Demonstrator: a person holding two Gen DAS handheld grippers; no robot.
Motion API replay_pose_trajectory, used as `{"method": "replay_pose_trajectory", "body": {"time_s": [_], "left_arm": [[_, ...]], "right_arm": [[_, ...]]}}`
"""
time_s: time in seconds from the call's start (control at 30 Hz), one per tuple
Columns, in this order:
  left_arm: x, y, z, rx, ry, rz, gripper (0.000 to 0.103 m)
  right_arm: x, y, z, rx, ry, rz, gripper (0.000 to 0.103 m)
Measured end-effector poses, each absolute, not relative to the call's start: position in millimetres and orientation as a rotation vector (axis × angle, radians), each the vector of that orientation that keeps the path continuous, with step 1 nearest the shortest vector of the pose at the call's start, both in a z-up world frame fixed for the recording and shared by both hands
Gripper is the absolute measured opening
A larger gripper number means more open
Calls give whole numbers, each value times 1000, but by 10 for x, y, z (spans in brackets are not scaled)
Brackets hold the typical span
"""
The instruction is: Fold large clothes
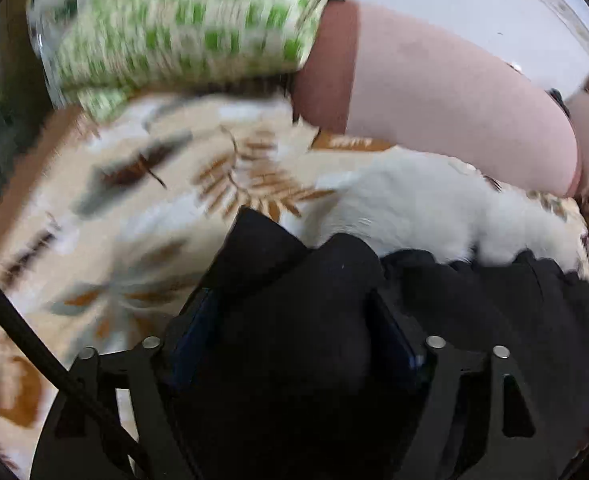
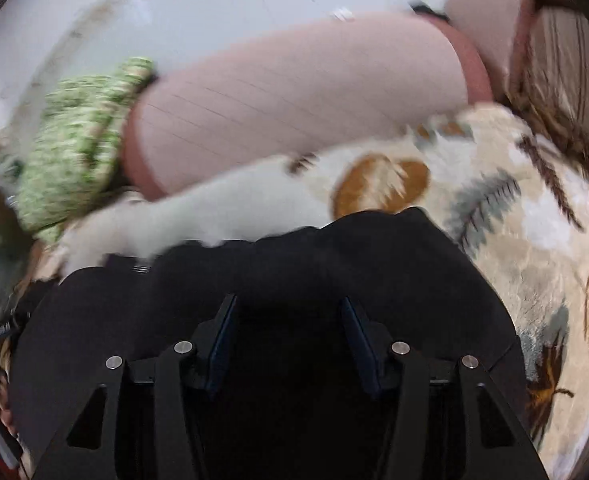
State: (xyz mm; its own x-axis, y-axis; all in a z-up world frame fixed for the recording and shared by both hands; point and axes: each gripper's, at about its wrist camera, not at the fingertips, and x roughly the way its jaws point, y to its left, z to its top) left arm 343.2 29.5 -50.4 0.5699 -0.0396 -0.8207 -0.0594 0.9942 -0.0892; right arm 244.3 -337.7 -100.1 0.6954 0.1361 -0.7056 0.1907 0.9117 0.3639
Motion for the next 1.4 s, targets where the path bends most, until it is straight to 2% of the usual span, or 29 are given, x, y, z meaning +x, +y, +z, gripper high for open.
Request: {"method": "replay_pose_trajectory", "body": {"time_s": [0.03,0.13,0.23,0.43,0.53,0.57,0.7,0.8,0.93,1.03,1.17,1.4], "left_arm": [[3507,374,-588,-161,976,8,88],[3662,493,-749,-262,995,-15,97],[3785,644,-940,-398,1034,-56,102],[3710,692,-909,-459,1023,-95,102],[3491,755,-600,-438,996,-93,101],[3336,776,-420,-394,952,-73,101],[2575,737,314,-130,735,67,101],[1933,603,709,25,551,171,101],[1172,536,983,5,402,209,102],[812,524,988,-79,381,116,103],[699,363,822,-63,401,50,103],[716,270,510,-24,438,91,103]], "right_arm": [[2486,-3475,-1055,481,814,-36,57],[2657,-3706,-1222,612,831,-19,57],[2699,-3827,-1350,733,828,28,57],[2664,-3831,-1342,772,779,33,57],[2450,-3838,-1142,744,736,-44,62],[2361,-3850,-1069,738,713,-74,66],[1961,-3817,-588,679,615,-120,67],[1636,-3625,-278,603,585,-88,72],[1138,-3240,-77,502,592,-47,81],[781,-2991,-151,401,624,-58,81],[483,-2793,-374,270,647,-171,82],[469,-2821,-589,175,670,-290,82]]}}
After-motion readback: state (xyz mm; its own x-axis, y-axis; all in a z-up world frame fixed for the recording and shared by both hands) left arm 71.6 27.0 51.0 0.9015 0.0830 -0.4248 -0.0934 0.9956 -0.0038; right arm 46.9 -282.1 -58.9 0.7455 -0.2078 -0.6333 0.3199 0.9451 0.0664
